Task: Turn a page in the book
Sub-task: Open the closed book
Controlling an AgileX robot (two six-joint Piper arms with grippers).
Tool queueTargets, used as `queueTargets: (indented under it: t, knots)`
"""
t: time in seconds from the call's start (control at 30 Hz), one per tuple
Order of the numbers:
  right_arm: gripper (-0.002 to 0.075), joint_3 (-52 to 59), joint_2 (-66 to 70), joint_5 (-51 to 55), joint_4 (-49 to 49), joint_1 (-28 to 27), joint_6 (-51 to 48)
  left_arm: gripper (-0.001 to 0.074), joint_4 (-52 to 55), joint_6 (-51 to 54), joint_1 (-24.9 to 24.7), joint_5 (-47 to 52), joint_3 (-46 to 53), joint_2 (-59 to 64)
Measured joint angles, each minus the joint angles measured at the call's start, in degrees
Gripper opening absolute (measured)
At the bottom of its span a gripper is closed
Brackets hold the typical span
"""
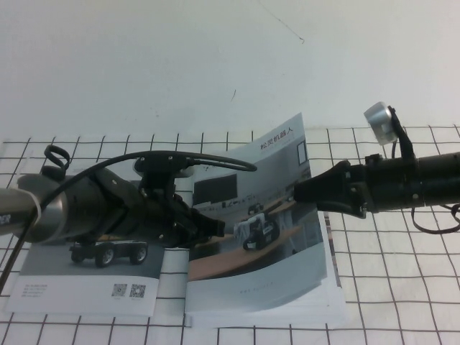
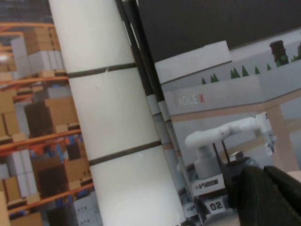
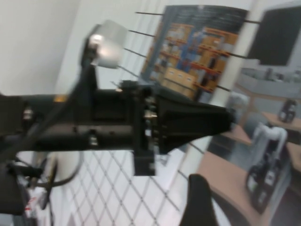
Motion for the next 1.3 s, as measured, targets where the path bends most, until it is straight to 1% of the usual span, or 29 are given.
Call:
queueTargets:
  t: [0.27,0.4,0.53,0.77,0.97,1.03,1.13,1.23,1.3]
  knots:
    - [0.0467,-2.2,-0.24,3.48,0.32,0.21,1.33,-0.0002,-0.45,0.91,0.0,-0.59,0.0,-2.46]
    - [0.0467,-2.2,-0.62,3.26,0.64,0.21,2.0,-0.0002,-1.39,1.52,0.0,-0.59,0.0,-8.49]
    - [0.0467,-2.2,-0.62,3.26,1.6,0.31,2.14,-0.0002,-1.39,3.19,-1.92,0.65,0.0,-17.14]
    - [0.0467,-2.2,-0.62,4.42,1.95,0.31,2.14,-0.0002,3.69,5.36,-9.86,3.03,0.1,-30.38]
    - [0.0467,-2.2,-0.62,5.28,2.07,0.31,2.23,-0.0002,5.19,4.67,-16.03,5.86,2.98,-34.18]
    - [0.0467,-2.32,-0.62,5.5,2.17,0.43,2.23,-0.0002,5.29,4.57,-18.72,3.96,5.22,-34.32]
    - [0.0467,-3.35,-0.62,5.5,2.2,1.55,2.36,-0.0002,5.32,4.55,-24.12,-1.7,9.84,-34.32]
    - [0.0467,-5.82,-0.62,5.59,2.3,3.4,3.37,-0.0003,4.11,4.55,-31.38,-10.39,14.62,-34.32]
    - [0.0467,-8.02,-0.62,5.73,2.3,4.77,3.58,-0.0003,2.38,4.55,-36.61,-18.05,17.95,-34.32]
